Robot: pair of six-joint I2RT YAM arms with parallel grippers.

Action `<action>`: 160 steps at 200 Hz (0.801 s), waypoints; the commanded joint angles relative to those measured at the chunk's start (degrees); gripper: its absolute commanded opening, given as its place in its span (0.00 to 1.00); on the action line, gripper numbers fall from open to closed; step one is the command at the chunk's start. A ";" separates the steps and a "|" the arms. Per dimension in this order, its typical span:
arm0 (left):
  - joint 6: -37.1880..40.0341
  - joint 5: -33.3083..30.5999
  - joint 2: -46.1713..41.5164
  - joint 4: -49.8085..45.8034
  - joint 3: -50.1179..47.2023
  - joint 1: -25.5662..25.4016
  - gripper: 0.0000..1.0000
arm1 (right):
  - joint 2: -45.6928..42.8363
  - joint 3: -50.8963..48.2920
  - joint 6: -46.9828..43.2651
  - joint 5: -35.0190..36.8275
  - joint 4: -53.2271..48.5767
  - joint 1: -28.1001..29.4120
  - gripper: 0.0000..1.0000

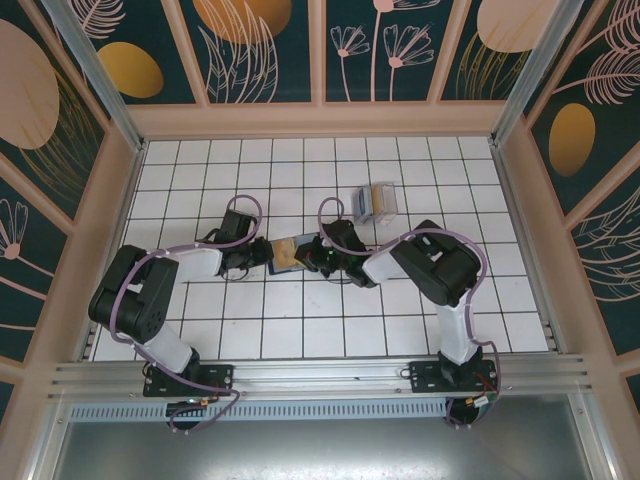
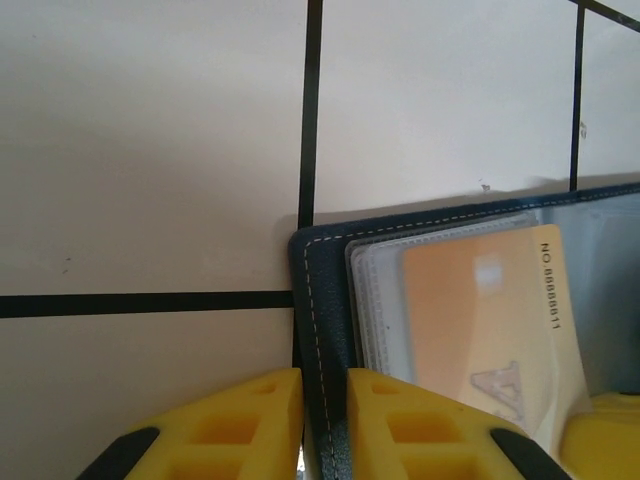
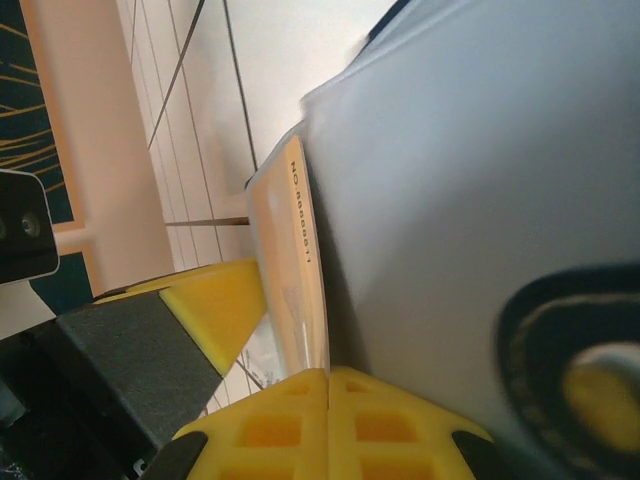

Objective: Put the credit cards into the card holder

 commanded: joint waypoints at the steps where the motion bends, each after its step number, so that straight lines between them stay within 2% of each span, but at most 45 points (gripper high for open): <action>1: 0.99 -0.08 -0.26 -1.35 -1.42 -0.10 0.22 | 1.77 1.87 -2.60 1.91 -4.92 1.87 0.01; 14: 1.17 -0.24 -0.22 -1.88 -1.15 -0.07 0.22 | 1.71 2.17 -3.45 1.53 -6.40 2.00 0.03; 34: 1.08 -0.50 -0.59 -1.55 -1.59 -0.07 0.22 | 0.50 1.59 -5.26 1.25 -7.59 1.84 0.12; 55: 1.30 -1.02 -0.57 -2.38 -1.20 -0.11 0.22 | -2.30 2.54 -10.50 2.91 -14.64 1.11 0.25; 73: 1.00 -1.03 -1.24 -1.88 -1.74 -0.10 0.22 | -4.32 4.46 -14.83 4.04 -21.40 0.44 0.30; 124: 0.55 -0.76 -1.58 -1.50 -1.65 -0.09 0.22 | -7.30 8.70 -22.93 9.75 -32.45 0.25 0.32; 160: -0.08 -0.07 -2.10 -1.62 -1.95 -0.08 0.22 | -4.75 11.41 -26.10 9.67 -34.02 0.25 0.28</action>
